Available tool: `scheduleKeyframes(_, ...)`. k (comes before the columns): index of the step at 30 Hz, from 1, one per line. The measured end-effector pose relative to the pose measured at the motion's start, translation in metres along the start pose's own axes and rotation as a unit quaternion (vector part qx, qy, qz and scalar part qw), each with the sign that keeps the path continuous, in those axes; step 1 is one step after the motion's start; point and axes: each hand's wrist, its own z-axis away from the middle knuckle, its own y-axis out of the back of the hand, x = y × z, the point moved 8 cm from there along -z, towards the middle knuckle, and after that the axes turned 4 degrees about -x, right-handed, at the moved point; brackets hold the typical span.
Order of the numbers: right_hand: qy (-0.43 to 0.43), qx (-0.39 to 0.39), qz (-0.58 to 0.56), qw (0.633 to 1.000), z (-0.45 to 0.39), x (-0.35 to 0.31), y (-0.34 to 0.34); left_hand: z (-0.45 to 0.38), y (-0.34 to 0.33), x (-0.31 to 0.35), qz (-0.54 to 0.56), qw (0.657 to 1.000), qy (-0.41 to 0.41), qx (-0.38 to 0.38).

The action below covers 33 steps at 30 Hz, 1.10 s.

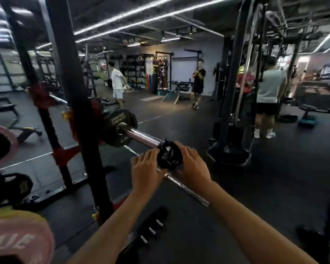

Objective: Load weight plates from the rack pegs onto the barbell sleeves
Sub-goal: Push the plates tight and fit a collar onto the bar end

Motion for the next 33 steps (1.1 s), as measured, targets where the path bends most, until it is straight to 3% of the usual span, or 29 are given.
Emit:
scheduleKeyframes(10,0.122,-0.026,-0.106,0.987,-0.044,0.048,-0.030,-0.005,-0.029,0.019,-0.086,0.995,0.043,0.032)
scheduleKeyframes(18,0.223,-0.070,-0.154,0.960,-0.076,0.039,-0.057,-0.004,-0.045,0.004,-0.161,0.975,0.150,0.010)
scheduleKeyframes(24,0.272,-0.091,-0.151,0.946,-0.118,0.026,-0.084,-0.029,-0.057,-0.037,-0.184,0.966,0.181,-0.030)
scheduleKeyframes(33,0.290,-0.111,-0.116,0.944,-0.197,-0.004,-0.143,-0.069,-0.080,-0.123,-0.144,0.972,0.184,0.015)
